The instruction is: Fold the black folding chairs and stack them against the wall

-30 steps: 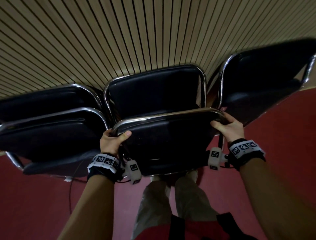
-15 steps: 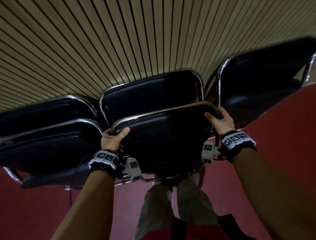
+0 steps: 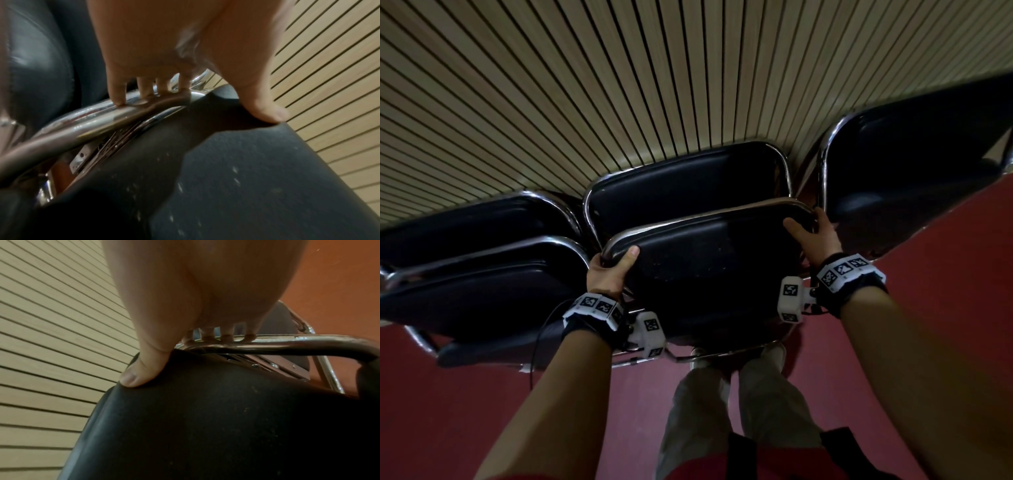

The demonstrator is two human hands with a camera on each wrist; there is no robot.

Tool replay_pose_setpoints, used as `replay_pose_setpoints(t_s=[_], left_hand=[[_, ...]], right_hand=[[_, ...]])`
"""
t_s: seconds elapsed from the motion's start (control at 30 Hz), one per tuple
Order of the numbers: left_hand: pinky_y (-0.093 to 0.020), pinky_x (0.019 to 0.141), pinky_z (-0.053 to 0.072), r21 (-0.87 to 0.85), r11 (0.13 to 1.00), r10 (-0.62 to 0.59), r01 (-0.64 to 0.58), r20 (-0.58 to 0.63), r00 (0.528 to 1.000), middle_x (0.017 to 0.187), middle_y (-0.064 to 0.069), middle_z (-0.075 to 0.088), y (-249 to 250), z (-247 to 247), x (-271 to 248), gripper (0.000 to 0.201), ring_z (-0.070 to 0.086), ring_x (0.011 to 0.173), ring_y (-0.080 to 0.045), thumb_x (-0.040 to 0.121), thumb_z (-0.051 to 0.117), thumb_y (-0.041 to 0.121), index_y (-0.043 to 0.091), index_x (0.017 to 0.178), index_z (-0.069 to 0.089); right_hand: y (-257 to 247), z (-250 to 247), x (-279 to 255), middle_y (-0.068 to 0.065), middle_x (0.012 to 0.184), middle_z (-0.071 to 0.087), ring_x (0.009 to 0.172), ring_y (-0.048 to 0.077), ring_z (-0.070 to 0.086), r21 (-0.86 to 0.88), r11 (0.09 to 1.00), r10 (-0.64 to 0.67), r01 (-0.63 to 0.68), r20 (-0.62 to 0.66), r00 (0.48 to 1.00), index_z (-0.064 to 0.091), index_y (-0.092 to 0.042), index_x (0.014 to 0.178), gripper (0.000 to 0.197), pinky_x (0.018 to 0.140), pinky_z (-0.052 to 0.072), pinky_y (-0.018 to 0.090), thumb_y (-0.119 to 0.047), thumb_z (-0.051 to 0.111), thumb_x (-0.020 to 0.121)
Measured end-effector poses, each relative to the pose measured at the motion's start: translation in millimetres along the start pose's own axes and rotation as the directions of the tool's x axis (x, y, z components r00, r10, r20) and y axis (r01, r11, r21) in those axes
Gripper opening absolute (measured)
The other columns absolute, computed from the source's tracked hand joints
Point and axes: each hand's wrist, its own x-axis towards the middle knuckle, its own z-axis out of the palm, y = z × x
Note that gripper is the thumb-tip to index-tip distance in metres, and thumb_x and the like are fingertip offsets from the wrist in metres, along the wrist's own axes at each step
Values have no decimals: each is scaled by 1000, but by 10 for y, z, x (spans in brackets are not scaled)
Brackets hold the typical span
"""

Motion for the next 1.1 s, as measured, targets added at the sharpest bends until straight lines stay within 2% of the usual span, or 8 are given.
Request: replay_pose_setpoints(t_s=[0.2, 0.33, 0.47, 0.57, 0.7, 0.8, 0.97, 1.1], left_hand=[[-43, 99, 54, -2, 999, -32, 32, -110, 993, 126, -3, 67, -34, 73, -4, 118, 67, 109, -25, 35, 87, 72, 21, 136, 55], [-42, 109, 44, 135, 990, 72, -47, -186, 980, 143, -9, 55, 204, 171, -277, 92, 56, 126, -31, 70, 80, 49, 27, 150, 40], [-43, 110, 42, 243, 948, 260, -207, -211, 942, 140, -10, 57, 491, 314, -533, 71, 53, 128, -33, 72, 71, 44, 30, 140, 55], [-41, 109, 43, 190, 929, 344, -318, -125, 931, 132, -10, 61, 736, 501, -654, 55, 57, 123, -30, 74, 70, 35, 23, 128, 65], [-39, 108, 44, 35, 919, 387, -393, 118, 915, 130, -6, 60, 1095, 818, -1027, 50, 57, 119, -24, 82, 72, 31, 15, 129, 62], [-35, 108, 42, 0, 907, 394, -421, 356, 848, 132, -5, 59, 1215, 1035, -1327, 42, 56, 120, -22, 94, 68, 20, 10, 133, 57], [-45, 106, 48, -41, 878, 394, -477, 630, 670, 120, -12, 67, 1191, 1335, -1995, 33, 63, 113, -27, 94, 68, 20, 4, 123, 63], [-34, 98, 48, -39, 843, 336, -537, 818, 467, 121, -10, 64, 876, 1632, -2864, 29, 60, 106, -22, 96, 64, 16, 9, 123, 61]], right_hand=[[6, -38, 2, 4, 140, 50, 130, 24, 48, 21, 1000, 10, -10, 14, 1000, 39, -21, 148, 74, 101, 37, 27, -42, 73, 85], [10, -120, -8, 6, 136, 54, 129, 30, 50, -23, 1000, 8, -7, 47, 999, 56, -20, 134, 72, 112, 38, 44, -58, 70, 74], [-108, -349, -187, 7, 114, 69, 111, 25, 62, 54, 998, -30, 30, 7, 1000, 67, -16, 117, 63, 103, 47, 42, -59, 69, 70], [-218, -614, -498, 4, 102, 68, 96, 21, 63, 150, 986, -52, 65, -92, 994, 68, -12, 110, 36, 89, 49, 34, -38, 70, 85], [-157, -982, -948, 5, 98, 63, 91, 20, 56, 321, 940, -22, 113, -275, 961, 65, -13, 112, 39, 82, 45, 36, -38, 73, 83], [82, -1218, -1358, 2, 103, 64, 94, 19, 58, 397, 906, 43, 143, -423, 905, 63, -19, 118, 72, 89, 47, 40, -61, 73, 61], [630, -1452, -2329, 4, 111, 65, 88, 19, 61, 505, 841, 141, 194, -552, 822, 61, -21, 118, 39, 79, 48, 36, -38, 73, 85], [1247, -1746, -3330, 0, 109, 65, 81, 18, 63, 589, 770, 293, 243, -666, 685, 61, -20, 120, 35, 74, 49, 33, -34, 70, 89]])
